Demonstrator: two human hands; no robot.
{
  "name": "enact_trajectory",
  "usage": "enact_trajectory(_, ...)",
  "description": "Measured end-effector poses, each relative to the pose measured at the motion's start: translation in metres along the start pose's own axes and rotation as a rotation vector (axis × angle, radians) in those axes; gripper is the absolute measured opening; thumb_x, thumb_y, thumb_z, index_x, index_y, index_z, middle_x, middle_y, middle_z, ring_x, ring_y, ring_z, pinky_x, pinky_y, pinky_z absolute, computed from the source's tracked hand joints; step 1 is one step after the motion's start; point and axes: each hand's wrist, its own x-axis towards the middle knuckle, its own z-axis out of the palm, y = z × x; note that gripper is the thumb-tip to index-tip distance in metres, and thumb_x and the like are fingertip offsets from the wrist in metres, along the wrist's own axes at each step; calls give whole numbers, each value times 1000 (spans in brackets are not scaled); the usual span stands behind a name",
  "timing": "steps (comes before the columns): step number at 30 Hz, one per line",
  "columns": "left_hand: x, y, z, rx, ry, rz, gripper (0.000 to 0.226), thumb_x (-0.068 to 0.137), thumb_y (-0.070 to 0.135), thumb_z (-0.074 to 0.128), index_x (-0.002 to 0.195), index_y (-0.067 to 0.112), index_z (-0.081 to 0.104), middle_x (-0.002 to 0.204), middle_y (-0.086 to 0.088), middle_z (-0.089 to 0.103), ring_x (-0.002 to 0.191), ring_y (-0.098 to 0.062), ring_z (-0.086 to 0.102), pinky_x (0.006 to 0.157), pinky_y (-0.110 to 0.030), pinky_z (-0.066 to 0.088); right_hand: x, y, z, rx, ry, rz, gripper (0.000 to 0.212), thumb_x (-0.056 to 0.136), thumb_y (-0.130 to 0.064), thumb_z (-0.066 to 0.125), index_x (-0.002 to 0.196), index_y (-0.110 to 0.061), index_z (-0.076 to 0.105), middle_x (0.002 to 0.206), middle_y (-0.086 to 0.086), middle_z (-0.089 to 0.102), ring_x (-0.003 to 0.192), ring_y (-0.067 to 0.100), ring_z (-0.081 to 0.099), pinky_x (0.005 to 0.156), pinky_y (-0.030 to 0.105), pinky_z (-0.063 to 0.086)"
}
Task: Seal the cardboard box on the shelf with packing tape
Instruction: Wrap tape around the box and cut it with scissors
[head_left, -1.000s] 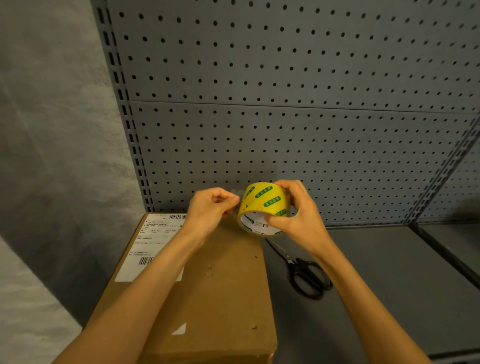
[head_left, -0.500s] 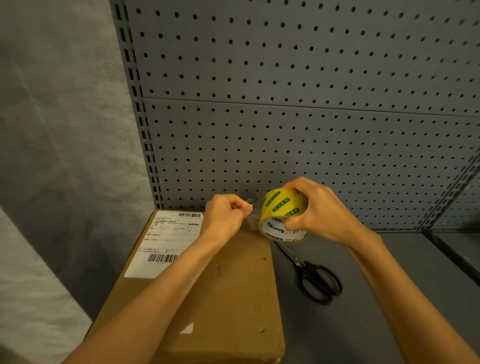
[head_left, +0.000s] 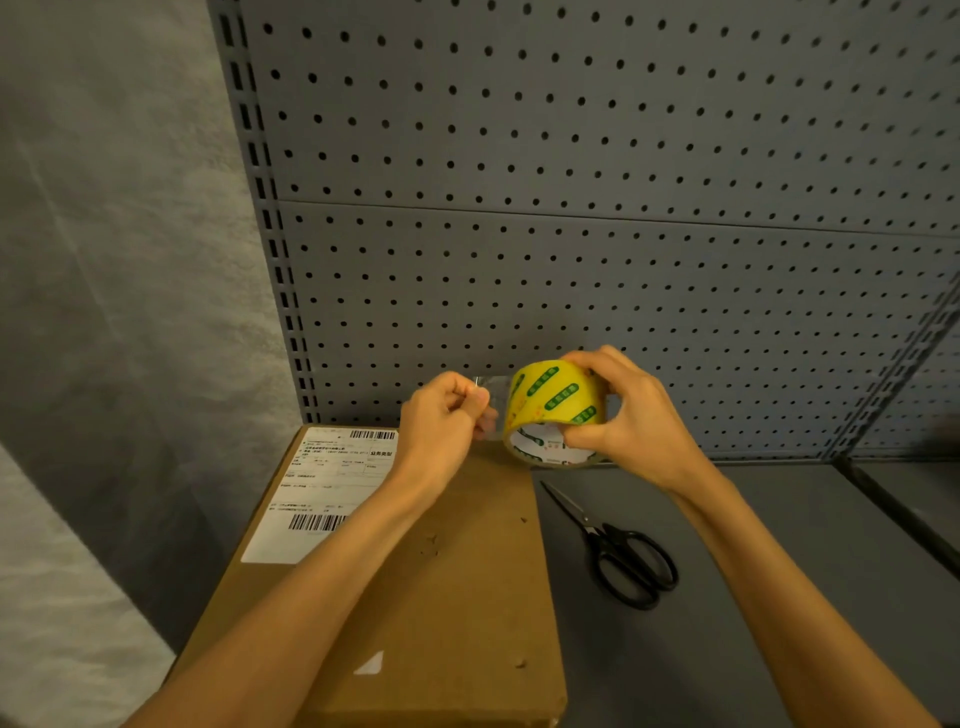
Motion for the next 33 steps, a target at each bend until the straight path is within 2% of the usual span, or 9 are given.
enact_trajectory(2,-1,3,0,8,-41,5,18,94,7,53,78,14,59,70,0,65,58,-4,61,56,-13,50,-2,1,2,-17,7,-11,56,63,-7,79,108,-30,55,95,-11,51,91,0,51,70,10,42)
enact_trajectory(8,-7,3,4,3,-86,78,17,95,5,50,81,14,55,70,1,61,61,-4,57,62,-19,50,-10,7,-5,10,-7,21,57,55,-21,70,107,-36,53,98,-13,52,93,-3,51,76,9,42)
enact_trajectory(12,-9,4,7,14,-65,99,17,94,6,50,81,16,55,72,2,60,66,-6,56,65,-21,49,-9,9,-14,-129,-60,-39,63,59,-23,85,111,-31,51,95,-14,49,92,-3,50,71,5,39)
enact_trajectory(15,-10,3,6,16,-64,96,17,93,5,52,80,16,56,71,3,61,63,-2,56,65,-19,48,-10,17,-16,-290,-107,-53,65,63,-36,85,119,-24,54,98,-11,47,92,6,48,72,9,37)
enact_trajectory(21,-10,1,10,70,-65,55,13,93,7,54,83,14,58,70,4,63,61,-4,57,66,-21,51,-5,20,-18,-448,-188,-39,65,67,-33,81,123,-26,50,100,-13,43,96,9,43,74,27,46)
enact_trajectory(24,-6,0,7,110,-66,10,15,93,9,55,81,18,58,70,5,64,63,-5,59,66,-21,51,-3,17,-17,-401,-210,-4,65,65,-43,82,120,-29,51,97,-14,44,91,7,45,71,21,45)
enact_trajectory(28,1,0,1,118,-88,-79,15,93,11,56,80,17,60,70,3,66,59,-6,58,60,-18,49,-7,17,-14,-215,-164,76,59,67,-14,79,121,-20,55,95,-13,45,87,1,49,67,7,39)
enact_trajectory(31,3,-1,0,106,-129,-134,15,93,12,55,80,16,61,70,2,65,58,-5,57,57,-16,47,-14,22,-7,-44,-95,149,64,69,-5,77,124,-24,49,105,-11,48,94,2,52,71,7,41)
enact_trajectory(33,3,-2,1,115,-140,-148,14,93,13,55,81,17,61,71,2,66,58,-5,57,58,-17,46,-18,24,-2,79,-53,209,66,71,-3,76,122,-28,43,110,-14,49,96,-7,51,71,8,44)
